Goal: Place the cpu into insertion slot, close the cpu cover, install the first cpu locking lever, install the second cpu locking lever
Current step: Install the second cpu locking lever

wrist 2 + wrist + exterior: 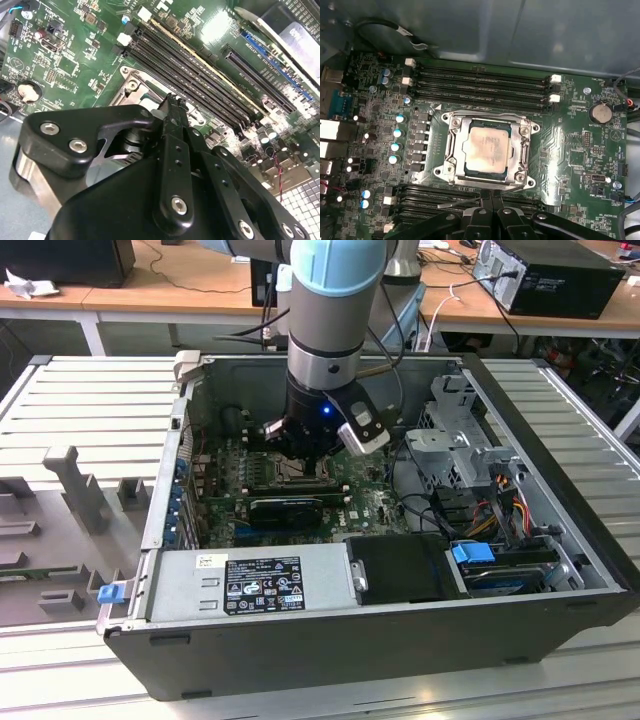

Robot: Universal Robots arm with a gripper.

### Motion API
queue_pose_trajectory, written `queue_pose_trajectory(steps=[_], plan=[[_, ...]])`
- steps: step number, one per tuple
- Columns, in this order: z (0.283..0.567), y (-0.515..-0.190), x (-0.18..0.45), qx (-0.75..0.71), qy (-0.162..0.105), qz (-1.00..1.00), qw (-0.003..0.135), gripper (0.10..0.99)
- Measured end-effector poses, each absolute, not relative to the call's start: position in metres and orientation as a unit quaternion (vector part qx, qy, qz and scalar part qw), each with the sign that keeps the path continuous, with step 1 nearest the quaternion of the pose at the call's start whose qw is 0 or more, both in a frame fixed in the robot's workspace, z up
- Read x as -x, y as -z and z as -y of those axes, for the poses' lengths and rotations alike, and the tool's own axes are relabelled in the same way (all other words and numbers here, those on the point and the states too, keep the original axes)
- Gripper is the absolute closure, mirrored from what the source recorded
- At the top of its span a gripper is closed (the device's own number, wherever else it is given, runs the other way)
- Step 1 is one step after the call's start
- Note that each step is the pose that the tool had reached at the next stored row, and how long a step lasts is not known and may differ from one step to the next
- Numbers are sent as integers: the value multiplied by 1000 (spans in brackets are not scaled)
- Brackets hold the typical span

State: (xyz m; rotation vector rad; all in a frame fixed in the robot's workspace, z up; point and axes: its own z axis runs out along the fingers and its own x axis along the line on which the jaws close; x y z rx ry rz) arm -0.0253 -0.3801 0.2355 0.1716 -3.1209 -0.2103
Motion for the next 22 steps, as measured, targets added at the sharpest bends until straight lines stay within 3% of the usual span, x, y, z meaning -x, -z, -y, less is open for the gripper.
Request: queue_pose_trajectory(steps=[15,22], plan=[[387,-232,28,-55,68,996,4,980],[401,-232,28,-55,96,994,3,980]])
